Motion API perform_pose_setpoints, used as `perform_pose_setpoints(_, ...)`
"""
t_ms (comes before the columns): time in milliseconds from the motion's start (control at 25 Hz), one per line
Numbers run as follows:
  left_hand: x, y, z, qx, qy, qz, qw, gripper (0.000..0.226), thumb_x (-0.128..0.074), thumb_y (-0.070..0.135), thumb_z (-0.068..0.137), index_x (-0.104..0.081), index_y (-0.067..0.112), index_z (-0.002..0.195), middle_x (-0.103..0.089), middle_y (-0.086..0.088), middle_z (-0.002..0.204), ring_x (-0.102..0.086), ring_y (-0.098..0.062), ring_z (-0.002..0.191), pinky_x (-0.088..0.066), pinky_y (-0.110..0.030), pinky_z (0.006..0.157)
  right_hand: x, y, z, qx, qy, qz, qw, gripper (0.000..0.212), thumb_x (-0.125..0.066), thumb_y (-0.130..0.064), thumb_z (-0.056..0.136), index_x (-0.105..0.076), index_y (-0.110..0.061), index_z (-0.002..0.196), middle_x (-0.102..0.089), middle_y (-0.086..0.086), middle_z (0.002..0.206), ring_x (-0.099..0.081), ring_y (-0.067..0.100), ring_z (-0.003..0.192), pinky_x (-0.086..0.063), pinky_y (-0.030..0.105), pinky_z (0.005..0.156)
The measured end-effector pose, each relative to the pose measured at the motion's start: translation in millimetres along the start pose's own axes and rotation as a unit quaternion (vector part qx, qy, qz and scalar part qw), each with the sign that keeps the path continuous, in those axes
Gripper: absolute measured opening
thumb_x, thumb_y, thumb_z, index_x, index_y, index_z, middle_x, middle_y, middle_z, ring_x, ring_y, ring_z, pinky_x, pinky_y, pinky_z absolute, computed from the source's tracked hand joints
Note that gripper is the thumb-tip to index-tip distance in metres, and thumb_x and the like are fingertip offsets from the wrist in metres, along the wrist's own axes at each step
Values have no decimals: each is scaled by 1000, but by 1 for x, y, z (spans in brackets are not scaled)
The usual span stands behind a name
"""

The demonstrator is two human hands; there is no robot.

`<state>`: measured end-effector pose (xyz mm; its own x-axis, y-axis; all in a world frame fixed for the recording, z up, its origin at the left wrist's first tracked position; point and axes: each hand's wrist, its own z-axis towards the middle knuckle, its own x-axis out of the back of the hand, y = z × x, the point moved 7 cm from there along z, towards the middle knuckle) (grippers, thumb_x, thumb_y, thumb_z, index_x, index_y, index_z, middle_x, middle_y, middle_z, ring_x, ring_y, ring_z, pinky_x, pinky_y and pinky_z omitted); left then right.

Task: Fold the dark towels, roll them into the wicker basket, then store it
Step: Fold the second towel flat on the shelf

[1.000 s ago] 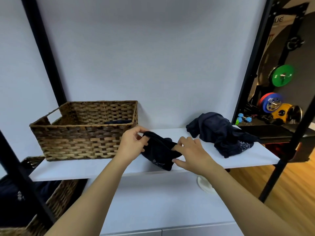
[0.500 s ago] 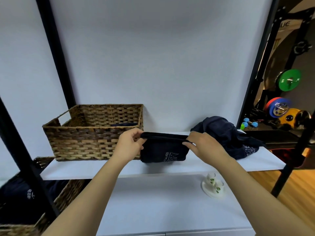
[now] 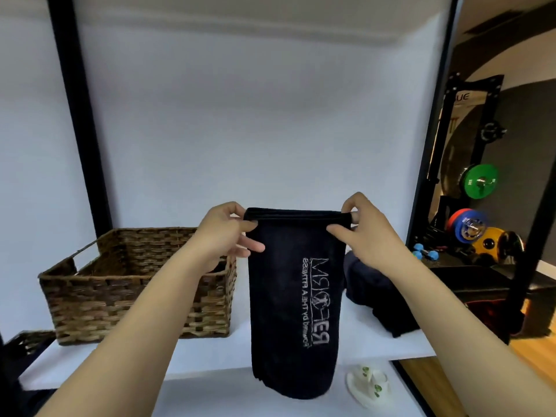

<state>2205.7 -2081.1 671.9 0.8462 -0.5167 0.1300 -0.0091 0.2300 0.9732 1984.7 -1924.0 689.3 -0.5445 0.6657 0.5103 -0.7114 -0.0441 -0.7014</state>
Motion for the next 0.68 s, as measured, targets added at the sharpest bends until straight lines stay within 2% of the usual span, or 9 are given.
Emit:
perform_pose_setpoints(80, -5, 8, 8, 5, -13, -44, 999, 16, -62, 7, 99, -49, 13, 92, -64, -14, 108, -77, -34, 82, -53, -28, 48, 9, -2, 11, -35, -20, 72, 997, 21, -74, -24, 90, -58, -27, 103, -64, -8, 60, -42, 11, 37, -34, 25, 46)
perform_pose_setpoints(120, -7, 10, 12, 11, -18, -66, 998, 17, -61, 7, 100, -48, 14, 92, -63, -13, 111, -77, -34, 85, -56, -29, 50, 11, -1, 17, -53, -39, 95, 993, 15, -73, -23, 91, -61, -19, 97, -57, -6, 50, -39, 12, 34, -30, 24, 44)
perform_pose_setpoints(200, -14, 9, 22, 26, -24, -91, 995, 15, -58, 9, 102, -49, 14, 92, -64, -12, 110, -77, -33, 84, -59, -30, 54, 10, 14, 31, -98, -70, 126, 985, 25, -71, -26, 93, -58, -7, 84, -46, 6, 46, -34, 13, 30, -20, 21, 41)
perform_pose_setpoints(320, -30, -2, 45, 52, -18, -75, 996, 12, -53, 10, 105, -53, 16, 95, -62, -3, 105, -77, -29, 85, -63, -37, 70, 0, 44, 55, -161, -102, 117, 975, 19, -69, -27, 95, -64, -9, 95, -56, 16, 55, -38, 16, 31, -26, 21, 38)
perform_pose_setpoints(400, -41, -13, 69, 57, -11, -60, 996, 13, -50, 10, 106, -56, 17, 97, -62, -1, 107, -77, -29, 90, -62, -43, 82, -11, 64, 77, -178, -100, 146, 968, 21, -69, -22, 95, -65, -5, 107, -62, 17, 78, -55, 19, 40, -39, 23, 39)
perform_pose_setpoints(440, -45, -15, 82, 49, -4, -51, 997, 13, -48, 9, 107, -58, 15, 100, -64, -3, 111, -77, -28, 91, -61, -44, 87, -16, 72, 89, -173, -87, 173, 966, 22, -68, -18, 96, -64, 0, 109, -60, 16, 89, -65, 21, 50, -47, 26, 42)
perform_pose_setpoints(520, -48, -11, 112, 4, 22, -39, 999, 15, -45, 8, 107, -60, 7, 112, -66, -8, 122, -76, -26, 94, -60, -42, 90, -18, 79, 120, -126, -47, 216, 967, 17, -65, -12, 97, -64, 3, 107, -60, 15, 97, -74, 26, 69, -61, 31, 63)
perform_pose_setpoints(600, -48, 0, 139, -49, 43, -33, 997, 17, -44, 7, 107, -58, 5, 115, -65, -7, 123, -76, -23, 95, -60, -39, 91, -14, 82, 147, -67, -1, 225, 972, 8, -64, -10, 98, -67, -4, 103, -65, 16, 99, -76, 27, 79, -61, 35, 82)
perform_pose_setpoints(680, -49, -2, 152, -89, 51, 5, 995, 15, -43, 7, 106, -59, 8, 108, -67, -4, 115, -76, -22, 92, -60, -36, 87, -16, 94, 162, -35, 7, 219, 975, 4, -64, -10, 97, -68, -9, 100, -68, 13, 97, -76, 25, 80, -60, 34, 85)
